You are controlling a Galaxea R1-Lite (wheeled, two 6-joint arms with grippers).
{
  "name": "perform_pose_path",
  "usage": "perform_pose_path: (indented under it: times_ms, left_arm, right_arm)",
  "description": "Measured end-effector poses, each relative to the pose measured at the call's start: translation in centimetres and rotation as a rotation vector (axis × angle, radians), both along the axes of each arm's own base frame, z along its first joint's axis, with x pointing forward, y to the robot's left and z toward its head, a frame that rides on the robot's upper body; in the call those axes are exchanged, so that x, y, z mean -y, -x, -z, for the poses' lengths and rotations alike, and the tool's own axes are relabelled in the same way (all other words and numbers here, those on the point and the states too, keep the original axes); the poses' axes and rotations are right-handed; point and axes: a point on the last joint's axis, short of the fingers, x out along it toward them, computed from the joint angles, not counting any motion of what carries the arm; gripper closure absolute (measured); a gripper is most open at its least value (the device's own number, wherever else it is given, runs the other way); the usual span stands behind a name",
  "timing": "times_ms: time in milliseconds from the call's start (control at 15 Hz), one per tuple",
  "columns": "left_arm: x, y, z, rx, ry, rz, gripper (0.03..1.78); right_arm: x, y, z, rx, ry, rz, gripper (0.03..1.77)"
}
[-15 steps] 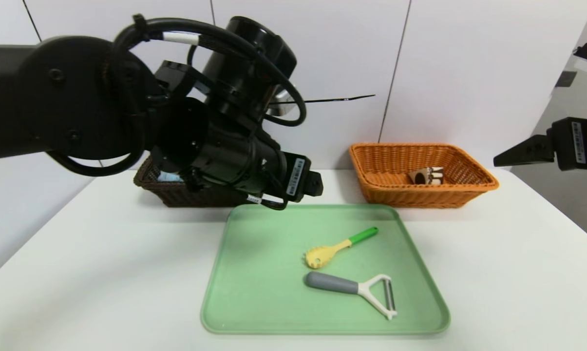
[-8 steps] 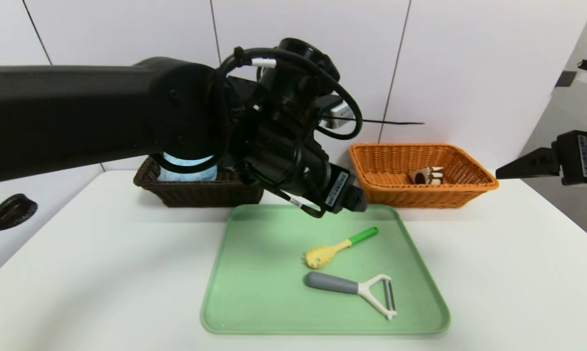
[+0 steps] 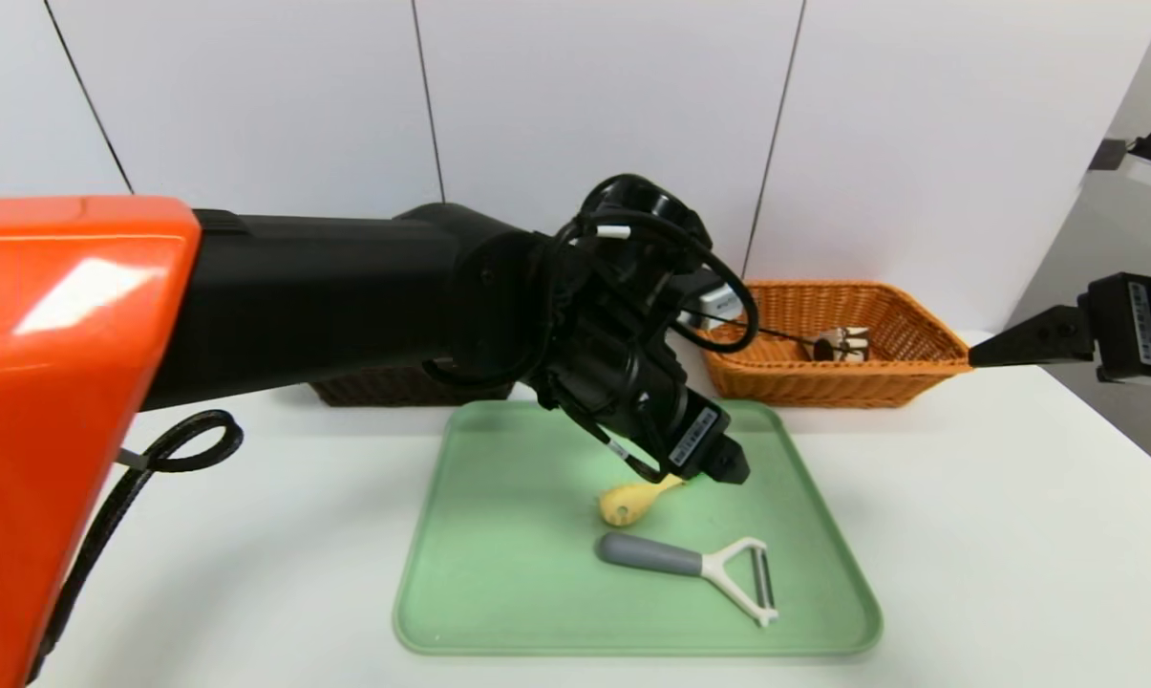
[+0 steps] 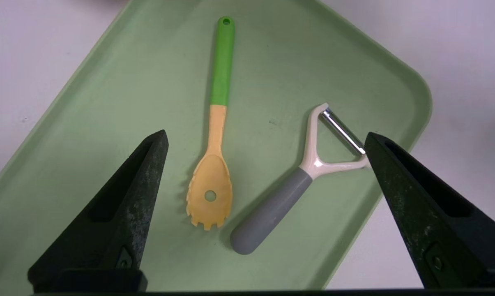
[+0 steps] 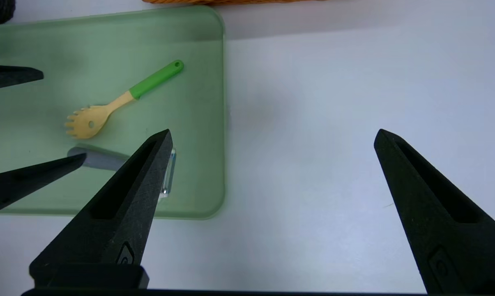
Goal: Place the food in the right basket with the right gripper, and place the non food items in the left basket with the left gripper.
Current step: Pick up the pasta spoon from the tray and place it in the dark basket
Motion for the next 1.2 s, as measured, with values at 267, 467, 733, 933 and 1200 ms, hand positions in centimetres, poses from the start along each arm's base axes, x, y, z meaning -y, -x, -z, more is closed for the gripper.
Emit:
perform_pose_path:
  times_ms: [267,467,733,933,1200]
  left_arm:
    - [1.4,-1.2,1.7,-0.002,-0.02,0.007,0.12]
    - [2.0,-1.9,3.3,0.03,-0.072,0.062,0.12]
    - [2.5,-2.6,4.8,0.055,-0.108,0.099,0.12]
    - [2.9,-3.4,5.7,0.073,-0.101,0.075,0.12]
    - [2.7,-4.3,6.7,0.062,-0.112,0.054,0.12]
  right_arm:
    - [0.0,0.1,0.0,-0.003,-0.015,-0.014,0.1]
    - [0.0,0.2,0.2,-0.01,-0.015,-0.012,0.1]
    - [0.2,0.3,0.9,-0.036,-0.037,-0.028,0.1]
    - [0.3,0.4,1.3,-0.05,-0.036,-0.025,0.1]
    - [0.3,0.4,1.6,-0.062,-0.039,-0.028,0.1]
